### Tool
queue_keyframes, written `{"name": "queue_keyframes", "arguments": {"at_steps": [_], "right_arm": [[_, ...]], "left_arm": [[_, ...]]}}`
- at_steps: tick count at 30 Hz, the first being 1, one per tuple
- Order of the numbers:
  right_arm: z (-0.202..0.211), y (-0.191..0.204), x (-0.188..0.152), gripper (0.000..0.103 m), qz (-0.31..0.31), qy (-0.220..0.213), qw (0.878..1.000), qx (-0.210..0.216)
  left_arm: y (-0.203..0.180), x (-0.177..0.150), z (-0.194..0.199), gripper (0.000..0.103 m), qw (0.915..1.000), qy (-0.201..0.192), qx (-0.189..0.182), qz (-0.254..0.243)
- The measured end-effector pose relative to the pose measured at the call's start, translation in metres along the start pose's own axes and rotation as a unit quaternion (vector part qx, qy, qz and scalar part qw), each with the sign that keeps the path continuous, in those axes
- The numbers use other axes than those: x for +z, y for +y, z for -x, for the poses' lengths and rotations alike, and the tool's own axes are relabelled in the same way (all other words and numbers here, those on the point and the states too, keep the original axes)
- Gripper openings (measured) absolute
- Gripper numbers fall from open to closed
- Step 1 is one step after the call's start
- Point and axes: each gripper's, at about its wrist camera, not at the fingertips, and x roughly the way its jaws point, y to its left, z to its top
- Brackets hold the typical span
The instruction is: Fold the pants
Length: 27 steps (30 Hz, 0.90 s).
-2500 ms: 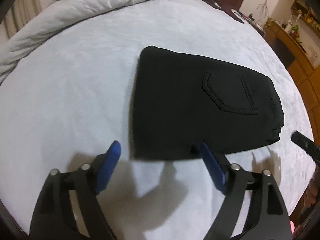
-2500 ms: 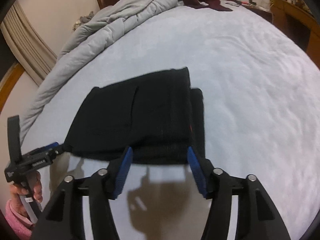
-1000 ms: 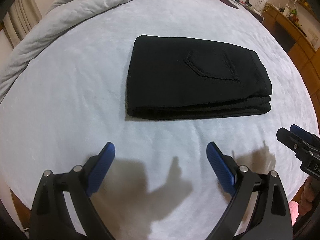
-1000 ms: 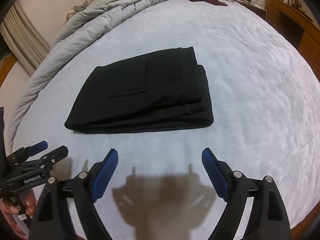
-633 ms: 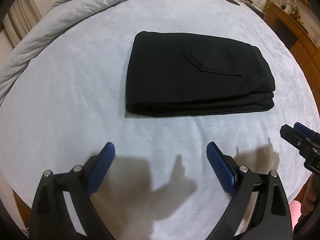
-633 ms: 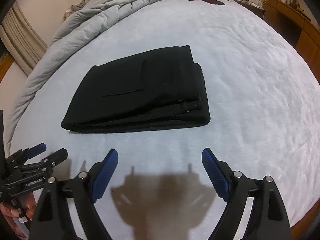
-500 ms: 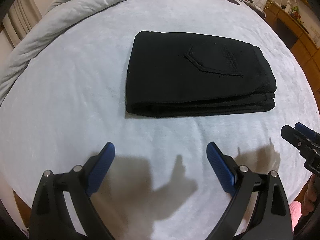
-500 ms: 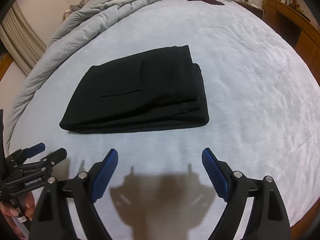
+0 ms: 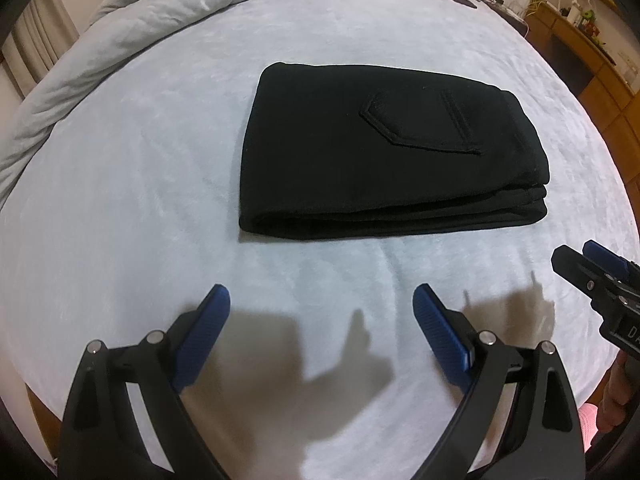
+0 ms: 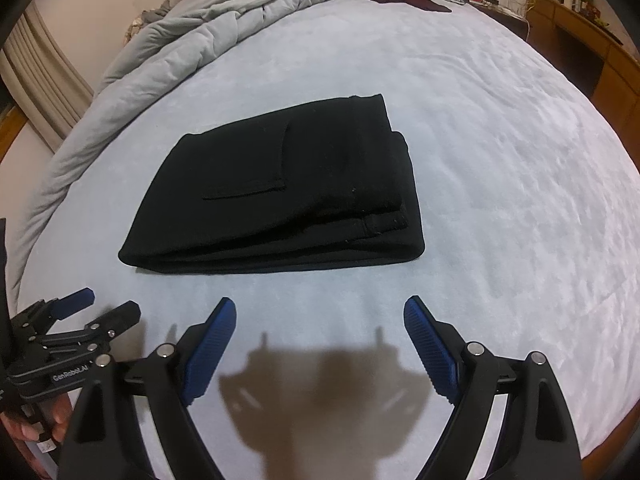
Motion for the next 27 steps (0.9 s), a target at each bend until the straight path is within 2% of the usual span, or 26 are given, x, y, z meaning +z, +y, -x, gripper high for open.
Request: {"name": "queue_keyframes", "arguments": {"at_steps": [27], "right_arm": [[-0.0048, 0.0002, 0.0017, 0.086, 0.006, 0.004, 1.000, 0.000]], "left_arm": [[-0.0045, 0.0027, 0.0064, 0.092, 1.0000, -0.008, -0.001, -0.006]]}}
